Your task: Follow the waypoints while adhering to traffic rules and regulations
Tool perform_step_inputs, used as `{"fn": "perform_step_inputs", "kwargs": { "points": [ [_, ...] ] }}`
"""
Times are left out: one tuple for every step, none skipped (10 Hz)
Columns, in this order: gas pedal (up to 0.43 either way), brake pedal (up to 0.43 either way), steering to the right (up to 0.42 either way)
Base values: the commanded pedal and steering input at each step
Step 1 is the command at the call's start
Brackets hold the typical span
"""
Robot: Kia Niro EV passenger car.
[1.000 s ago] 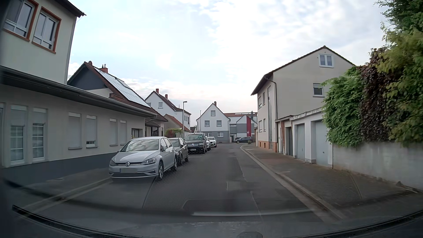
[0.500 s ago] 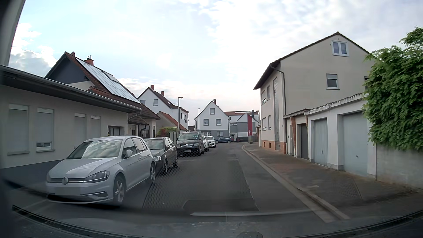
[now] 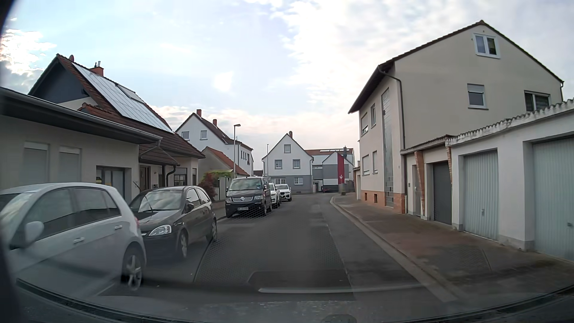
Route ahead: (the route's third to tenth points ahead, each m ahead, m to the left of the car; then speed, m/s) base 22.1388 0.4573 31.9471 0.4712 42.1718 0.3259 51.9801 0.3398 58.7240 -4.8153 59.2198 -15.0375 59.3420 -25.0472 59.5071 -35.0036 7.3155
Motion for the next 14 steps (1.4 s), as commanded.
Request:
{"fn": "perform_step_inputs", "kwargs": {
  "points": [
    [0.059, 0.000, -0.004],
    [0.059, 0.000, -0.004],
    [0.059, 0.000, -0.004],
    [0.039, 0.000, -0.005],
    [0.028, 0.000, -0.004],
    [0.020, 0.000, -0.003],
    [0.020, 0.000, -0.003],
    [0.020, 0.000, -0.001],
    [0.020, 0.000, -0.001],
    [0.020, 0.000, -0.001],
    [0.020, 0.000, 0.000],
    [0.020, 0.000, 0.001],
    [0.020, 0.000, 0.002],
    [0.020, 0.000, 0.003]
  ]
}}
